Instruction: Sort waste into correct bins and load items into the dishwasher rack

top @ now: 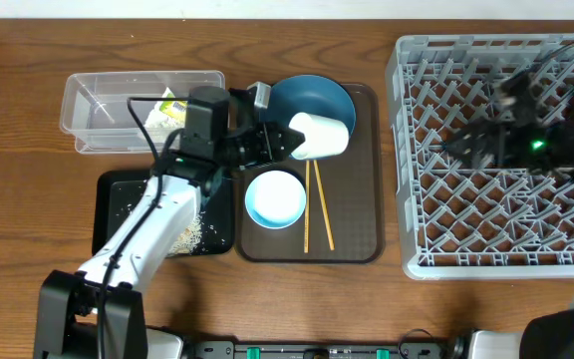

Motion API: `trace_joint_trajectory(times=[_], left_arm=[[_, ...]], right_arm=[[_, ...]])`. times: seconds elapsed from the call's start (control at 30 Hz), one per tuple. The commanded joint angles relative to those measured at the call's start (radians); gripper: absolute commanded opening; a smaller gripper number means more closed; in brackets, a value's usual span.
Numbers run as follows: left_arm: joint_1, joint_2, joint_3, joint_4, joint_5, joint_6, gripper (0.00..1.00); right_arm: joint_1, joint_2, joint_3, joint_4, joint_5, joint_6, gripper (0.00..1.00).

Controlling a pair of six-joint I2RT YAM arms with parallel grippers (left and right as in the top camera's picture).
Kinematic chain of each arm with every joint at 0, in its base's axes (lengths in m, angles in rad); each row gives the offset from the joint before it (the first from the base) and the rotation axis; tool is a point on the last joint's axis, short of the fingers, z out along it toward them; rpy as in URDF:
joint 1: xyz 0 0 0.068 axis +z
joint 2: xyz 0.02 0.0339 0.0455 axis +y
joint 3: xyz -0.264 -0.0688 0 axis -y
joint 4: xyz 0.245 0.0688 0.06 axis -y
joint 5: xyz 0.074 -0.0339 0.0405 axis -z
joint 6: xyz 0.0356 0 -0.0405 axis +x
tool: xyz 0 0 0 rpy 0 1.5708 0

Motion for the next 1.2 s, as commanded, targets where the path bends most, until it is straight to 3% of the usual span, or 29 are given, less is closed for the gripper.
trace_joint_trajectory(times=[0.0, 0.3, 0.77, 1.17], left_arm=[[0.002, 0.001, 0.005, 0.026, 0.244, -0.050, 0.06], [-0.008, 0.001, 0.005, 0.032, 0.275, -0.086, 0.06], [-0.056, 0.001, 0.005, 0.073, 0.331, -0.192, 0.06], [-0.077, 0.001, 0.005, 0.108, 0.327, -0.207, 0.06]], right_arm=[[0.055, -0.001, -0.089, 0.029, -0.301, -0.177, 0.99], [0.200, -0.001, -0.259, 0.227, -0.510, -0.187, 0.99], [0.330, -0.001, -0.269, 0.412, -0.575, -0.186, 0.96], [0.364, -0.001, -0.269, 0.448, -0.587, -0.183, 0.78]])
